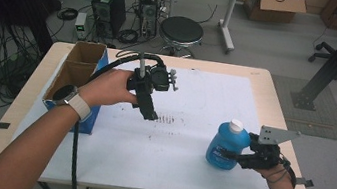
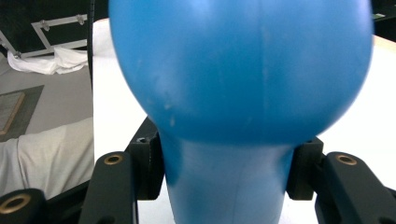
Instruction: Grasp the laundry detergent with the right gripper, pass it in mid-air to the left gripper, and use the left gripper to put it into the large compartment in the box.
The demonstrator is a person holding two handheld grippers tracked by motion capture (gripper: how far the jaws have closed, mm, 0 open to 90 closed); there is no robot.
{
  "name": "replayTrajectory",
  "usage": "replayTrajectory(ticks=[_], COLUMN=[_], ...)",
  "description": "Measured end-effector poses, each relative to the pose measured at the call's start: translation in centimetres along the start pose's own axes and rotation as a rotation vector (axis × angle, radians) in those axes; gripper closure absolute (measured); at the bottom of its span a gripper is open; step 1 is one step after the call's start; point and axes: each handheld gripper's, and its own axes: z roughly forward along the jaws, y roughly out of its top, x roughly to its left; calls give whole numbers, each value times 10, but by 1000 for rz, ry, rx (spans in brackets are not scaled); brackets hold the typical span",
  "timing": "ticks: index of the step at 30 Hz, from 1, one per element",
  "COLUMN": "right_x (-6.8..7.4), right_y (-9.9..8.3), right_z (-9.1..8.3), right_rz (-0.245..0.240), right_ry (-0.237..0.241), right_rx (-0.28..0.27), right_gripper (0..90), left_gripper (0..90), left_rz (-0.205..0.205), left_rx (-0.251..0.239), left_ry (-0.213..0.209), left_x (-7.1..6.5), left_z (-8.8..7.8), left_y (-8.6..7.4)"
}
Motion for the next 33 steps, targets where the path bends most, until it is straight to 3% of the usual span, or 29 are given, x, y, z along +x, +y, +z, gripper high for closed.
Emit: replayTrajectory(ticks=[14,33], right_x=[5,10], right_y=[35,83], right_z=[-3,40], right_rz=[-24,-98], right_ry=[32,143], right_rx=[3,57], right_gripper=[442,442], left_gripper=[60,62], left_rz=[29,66], left_rx=[-24,-30], left_ry=[-3,-9], left_x=[-12,-25], left_z=[-31,-54], left_y=[8,13])
